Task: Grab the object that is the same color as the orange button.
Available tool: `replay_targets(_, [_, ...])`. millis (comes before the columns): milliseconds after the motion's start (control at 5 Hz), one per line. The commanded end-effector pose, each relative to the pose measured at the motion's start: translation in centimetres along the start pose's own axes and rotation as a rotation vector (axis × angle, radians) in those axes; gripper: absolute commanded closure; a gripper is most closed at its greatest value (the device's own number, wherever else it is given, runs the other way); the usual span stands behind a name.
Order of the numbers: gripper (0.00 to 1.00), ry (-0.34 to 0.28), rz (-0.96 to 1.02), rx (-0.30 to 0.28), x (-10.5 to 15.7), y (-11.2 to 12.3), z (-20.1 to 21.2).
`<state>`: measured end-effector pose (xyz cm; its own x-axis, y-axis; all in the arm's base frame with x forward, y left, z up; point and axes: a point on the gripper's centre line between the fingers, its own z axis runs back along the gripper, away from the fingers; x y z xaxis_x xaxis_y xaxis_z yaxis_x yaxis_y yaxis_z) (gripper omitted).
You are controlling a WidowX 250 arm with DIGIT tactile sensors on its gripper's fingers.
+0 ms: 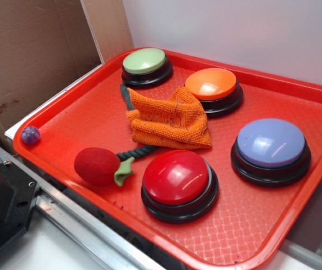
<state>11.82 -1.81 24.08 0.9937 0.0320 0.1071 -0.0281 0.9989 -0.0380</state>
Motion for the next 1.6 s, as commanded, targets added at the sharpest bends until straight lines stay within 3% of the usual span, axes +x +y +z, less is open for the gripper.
replay_targets(0, [0.00, 0.000, 0.000, 0.000, 0.0, 0.0, 0.0])
replay_targets(200, [0.00, -0.055, -0.016, 0.009, 1.4, -0.4, -1.4])
replay_targets(400, [0.00, -0.038, -0.070, -0.021, 3.1, -0.6, -3.9])
replay_targets(1200, [0.00, -0.192, -0.337, -0.075, 9.2, -3.4, -15.7])
replay_targets(1400, [0.00, -0.147, -0.337, -0.072, 10.3, -4.0, -19.0])
